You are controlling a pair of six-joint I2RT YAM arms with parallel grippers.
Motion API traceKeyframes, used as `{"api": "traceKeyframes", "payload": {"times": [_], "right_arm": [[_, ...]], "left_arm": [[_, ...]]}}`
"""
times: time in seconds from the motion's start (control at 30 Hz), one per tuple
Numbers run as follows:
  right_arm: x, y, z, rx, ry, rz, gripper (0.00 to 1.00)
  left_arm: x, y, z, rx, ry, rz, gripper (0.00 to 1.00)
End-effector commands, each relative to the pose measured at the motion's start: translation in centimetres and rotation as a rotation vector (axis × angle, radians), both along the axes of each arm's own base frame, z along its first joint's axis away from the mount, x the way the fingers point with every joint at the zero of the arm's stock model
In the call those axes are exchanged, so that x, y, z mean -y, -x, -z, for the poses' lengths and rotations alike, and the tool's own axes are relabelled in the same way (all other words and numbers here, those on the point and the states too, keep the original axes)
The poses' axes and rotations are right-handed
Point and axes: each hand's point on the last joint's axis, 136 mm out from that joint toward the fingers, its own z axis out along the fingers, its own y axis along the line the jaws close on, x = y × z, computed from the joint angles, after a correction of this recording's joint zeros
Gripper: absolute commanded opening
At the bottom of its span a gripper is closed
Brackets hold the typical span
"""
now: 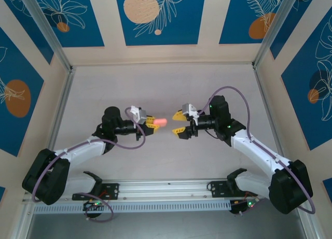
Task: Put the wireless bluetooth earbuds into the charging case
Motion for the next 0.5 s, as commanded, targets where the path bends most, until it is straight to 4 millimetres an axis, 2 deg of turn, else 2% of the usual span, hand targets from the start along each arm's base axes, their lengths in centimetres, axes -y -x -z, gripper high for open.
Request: {"api": "traceKeyframes", "payload": {"times": [0.0, 0.17, 0.47], "right_arm": [[-0.3, -0.6, -1.0, 0.067, -0.056, -0.03, 0.62], [-1.0, -0.8, -0.4, 0.007, -0.087, -0.072, 0.62], [-2.3, -0.4, -0.8, -0.004, -0.109, -0.138, 0.59]], "left_arm": [[0.3, 0.9, -1.8, 0.049, 0.065, 0.055, 0.18], [0.3, 1.2, -2.4, 0.049, 0.103, 0.072, 0.18], [0.4, 1.2, -2.4, 0.04, 0.121, 0.083, 0.18]]}}
